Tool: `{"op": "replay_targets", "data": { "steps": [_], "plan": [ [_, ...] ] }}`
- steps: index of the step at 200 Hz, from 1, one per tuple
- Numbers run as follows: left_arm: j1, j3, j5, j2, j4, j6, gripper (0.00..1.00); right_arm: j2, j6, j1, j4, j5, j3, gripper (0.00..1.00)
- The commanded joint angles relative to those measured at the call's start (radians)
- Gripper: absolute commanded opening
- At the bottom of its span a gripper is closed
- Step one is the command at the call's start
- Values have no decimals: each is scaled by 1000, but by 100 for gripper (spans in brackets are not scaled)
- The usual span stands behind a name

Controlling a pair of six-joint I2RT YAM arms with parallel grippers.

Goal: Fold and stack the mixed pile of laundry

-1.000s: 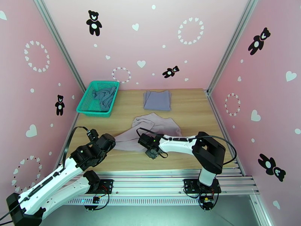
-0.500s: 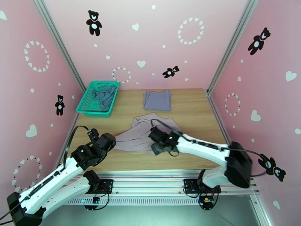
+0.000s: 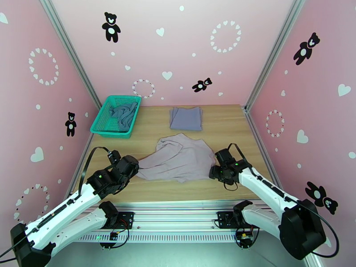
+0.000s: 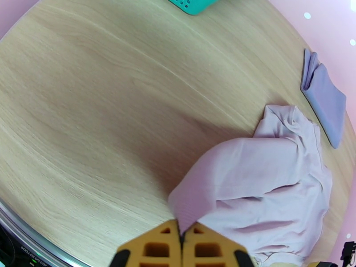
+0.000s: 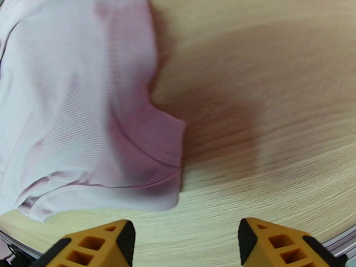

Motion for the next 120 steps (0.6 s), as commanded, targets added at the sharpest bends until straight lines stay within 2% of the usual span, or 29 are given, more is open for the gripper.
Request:
{"op": "replay_targets", "data": {
  "steps": [1, 91, 120],
  "plan": [
    [8, 8, 20, 2, 20, 22, 0, 24, 16, -25, 72, -51, -19, 60],
    [8, 8, 18, 15, 23, 22, 0, 136, 5, -41, 166, -42, -22, 50],
    [9, 8, 18, 25, 27, 20, 0, 186, 4, -42, 205, -50, -27, 42]
  ]
}}
